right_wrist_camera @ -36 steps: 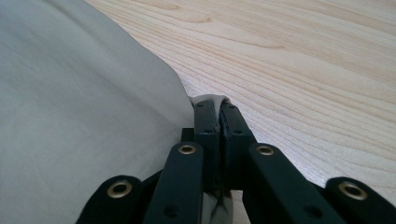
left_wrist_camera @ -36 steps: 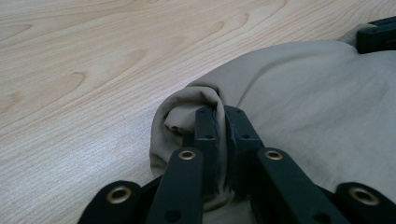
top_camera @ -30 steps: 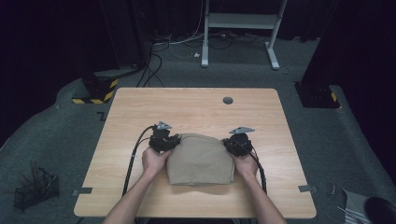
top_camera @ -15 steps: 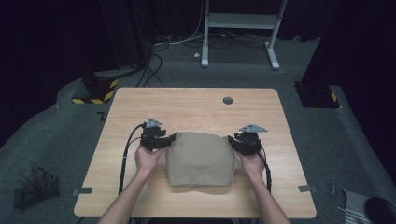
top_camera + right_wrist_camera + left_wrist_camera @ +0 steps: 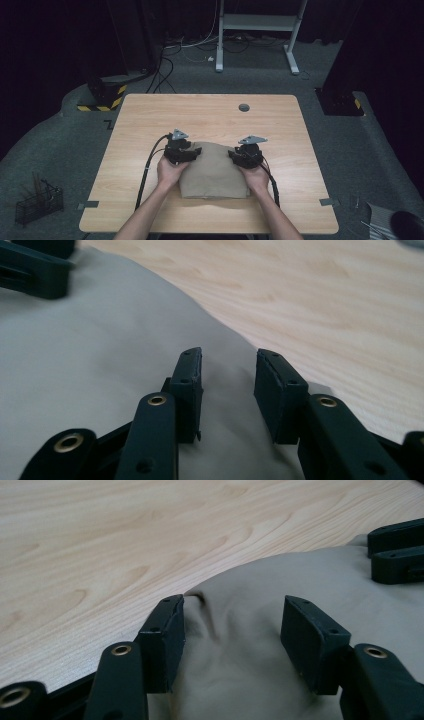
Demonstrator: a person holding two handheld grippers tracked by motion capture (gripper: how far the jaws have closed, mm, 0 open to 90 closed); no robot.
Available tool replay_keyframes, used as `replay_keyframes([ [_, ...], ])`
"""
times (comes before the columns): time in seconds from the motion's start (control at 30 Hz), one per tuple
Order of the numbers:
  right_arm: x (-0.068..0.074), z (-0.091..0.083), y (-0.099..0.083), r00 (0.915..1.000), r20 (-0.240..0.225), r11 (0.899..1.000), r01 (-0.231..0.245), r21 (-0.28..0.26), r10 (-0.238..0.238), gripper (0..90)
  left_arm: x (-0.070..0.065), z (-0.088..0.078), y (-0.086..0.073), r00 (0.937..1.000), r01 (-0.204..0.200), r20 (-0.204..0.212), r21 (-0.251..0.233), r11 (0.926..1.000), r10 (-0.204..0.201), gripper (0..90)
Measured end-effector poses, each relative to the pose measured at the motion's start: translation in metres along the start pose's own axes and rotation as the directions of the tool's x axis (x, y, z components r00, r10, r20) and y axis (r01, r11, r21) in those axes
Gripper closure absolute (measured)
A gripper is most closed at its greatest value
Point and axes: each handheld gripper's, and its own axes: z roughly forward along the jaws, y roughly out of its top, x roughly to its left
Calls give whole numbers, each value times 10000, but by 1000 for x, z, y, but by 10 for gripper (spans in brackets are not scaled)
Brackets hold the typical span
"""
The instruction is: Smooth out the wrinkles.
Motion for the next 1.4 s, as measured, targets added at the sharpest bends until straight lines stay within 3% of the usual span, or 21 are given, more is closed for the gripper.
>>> replay_keyframes([
  [0.07,-13,6,-6,9986,11,9983,-521,253,521,623,9,0,-2,9984,524,200,85,9986,-526,397],
  [0.13,-21,6,-11,9958,-162,9957,-900,237,904,628,15,-3,-5,9984,568,74,122,9983,-569,394],
  [0.23,-19,2,-11,9992,225,9991,-332,265,326,627,21,-8,-10,9970,735,-247,274,9969,-728,401],
  [0.3,-19,-1,-10,9987,357,9991,-374,199,367,613,25,-14,-11,9964,795,-296,209,9966,-789,403],
  [0.43,-17,-11,-9,9972,685,9995,-305,-46,307,569,21,-31,-10,9986,402,-352,-74,9992,-404,410],
  [0.6,-11,-38,-8,9979,645,9972,-34,-744,82,546,0,-51,-9,9995,-217,225,-800,9966,236,398],
  [0.73,-1,-56,-16,9993,350,9949,139,-1001,-104,531,-24,-53,-13,9920,-990,711,-770,9921,1045,383],
  [0.87,9,-62,-29,9998,40,9951,175,-978,-172,525,-31,-46,-24,9886,-1283,750,-370,9910,1308,378],
  [1.07,11,-52,-53,9999,-73,9990,151,-414,-154,521,-24,-31,-48,9927,-1112,502,346,9932,1094,380],
  [1.4,11,-65,-67,9997,101,9987,220,-462,-216,501,-24,-31,-52,9951,-890,442,232,9958,879,379],
])
